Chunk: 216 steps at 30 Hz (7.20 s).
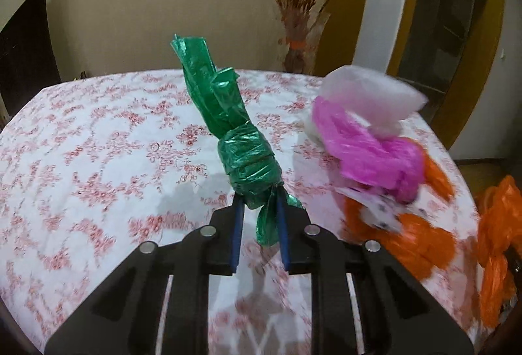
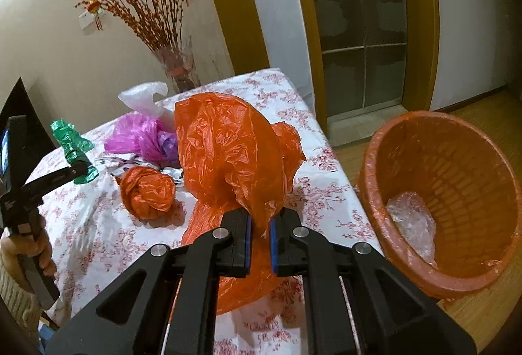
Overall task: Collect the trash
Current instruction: 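Grasp the green crumpled bag with the left gripper and lift it, then carry the green bag with the left gripper while the right gripper carries the orange bag toward the wastebasket, then open both grippers over the orange wastebasket to drop the green and orange bags, then grasp the white patterned bag with the left gripper while the right gripper grasps the orange bag, then carry the patterned bag with the left gripper while the right gripper carries the orange bag to the wastebasket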
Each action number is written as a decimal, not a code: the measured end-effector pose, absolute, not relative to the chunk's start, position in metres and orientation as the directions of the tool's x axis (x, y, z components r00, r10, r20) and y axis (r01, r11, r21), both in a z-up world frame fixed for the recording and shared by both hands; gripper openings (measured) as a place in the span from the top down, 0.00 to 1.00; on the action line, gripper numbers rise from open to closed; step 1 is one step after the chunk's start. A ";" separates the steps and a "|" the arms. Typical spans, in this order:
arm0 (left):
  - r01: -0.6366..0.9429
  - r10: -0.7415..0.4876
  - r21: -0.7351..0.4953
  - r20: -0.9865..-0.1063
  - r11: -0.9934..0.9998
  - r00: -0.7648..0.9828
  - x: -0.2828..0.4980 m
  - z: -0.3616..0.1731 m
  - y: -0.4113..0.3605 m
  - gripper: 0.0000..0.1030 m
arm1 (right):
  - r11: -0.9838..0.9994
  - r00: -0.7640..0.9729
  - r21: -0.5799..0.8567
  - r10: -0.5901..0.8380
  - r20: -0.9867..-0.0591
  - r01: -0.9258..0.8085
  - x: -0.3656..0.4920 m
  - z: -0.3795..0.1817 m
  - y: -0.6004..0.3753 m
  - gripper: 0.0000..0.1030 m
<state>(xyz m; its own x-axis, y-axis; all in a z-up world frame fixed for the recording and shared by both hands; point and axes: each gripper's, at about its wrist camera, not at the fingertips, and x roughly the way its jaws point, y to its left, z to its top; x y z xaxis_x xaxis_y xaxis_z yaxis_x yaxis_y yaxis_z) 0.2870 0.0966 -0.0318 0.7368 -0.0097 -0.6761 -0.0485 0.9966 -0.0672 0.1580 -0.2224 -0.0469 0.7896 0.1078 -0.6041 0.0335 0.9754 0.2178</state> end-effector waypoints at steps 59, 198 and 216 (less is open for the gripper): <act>0.598 -0.553 -0.152 -0.603 0.787 0.575 0.184 -0.002 -0.170 0.81 | 0.817 0.828 0.343 -0.262 -0.496 0.464 0.073 -0.014 -0.377 0.91; 0.274 -0.329 -0.185 -0.606 0.944 0.724 0.227 -0.007 0.008 0.95 | 0.962 0.828 0.250 0.053 -0.559 0.107 0.124 -0.019 -0.267 0.94; 0.355 -0.380 -0.162 -0.579 0.921 0.721 0.206 0.008 -0.081 0.95 | 0.914 0.848 0.249 -0.159 -0.505 0.320 0.084 -0.004 -0.324 0.94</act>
